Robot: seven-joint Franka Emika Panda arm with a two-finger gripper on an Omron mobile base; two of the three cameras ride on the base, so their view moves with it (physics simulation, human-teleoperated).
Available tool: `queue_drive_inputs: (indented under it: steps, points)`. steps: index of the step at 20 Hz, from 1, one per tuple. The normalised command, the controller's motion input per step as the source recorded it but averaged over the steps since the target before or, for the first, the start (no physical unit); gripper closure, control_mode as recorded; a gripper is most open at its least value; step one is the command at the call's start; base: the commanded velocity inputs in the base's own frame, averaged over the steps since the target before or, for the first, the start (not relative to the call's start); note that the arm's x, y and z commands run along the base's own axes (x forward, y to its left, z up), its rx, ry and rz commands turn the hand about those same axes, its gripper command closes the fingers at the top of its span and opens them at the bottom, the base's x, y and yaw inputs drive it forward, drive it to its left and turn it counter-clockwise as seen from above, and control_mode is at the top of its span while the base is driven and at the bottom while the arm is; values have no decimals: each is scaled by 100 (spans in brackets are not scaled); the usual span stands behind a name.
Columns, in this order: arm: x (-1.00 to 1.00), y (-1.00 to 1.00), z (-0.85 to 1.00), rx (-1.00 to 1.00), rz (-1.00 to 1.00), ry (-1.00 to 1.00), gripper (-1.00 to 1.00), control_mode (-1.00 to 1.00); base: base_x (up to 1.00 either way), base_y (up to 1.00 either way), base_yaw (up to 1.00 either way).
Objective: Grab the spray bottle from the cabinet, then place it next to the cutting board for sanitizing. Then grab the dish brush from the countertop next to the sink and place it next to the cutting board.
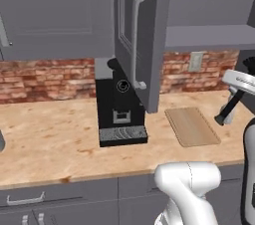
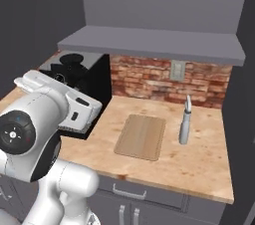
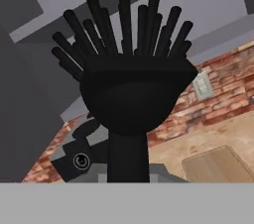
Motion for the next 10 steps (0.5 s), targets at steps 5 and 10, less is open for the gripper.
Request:
queue_drive_inputs:
  steps: [5, 10]
  points:
    - [0, 0, 0, 0, 0, 0, 100, 100, 44, 34, -16]
    - [0, 0, 0, 0, 0, 0, 100, 100, 25, 12, -7]
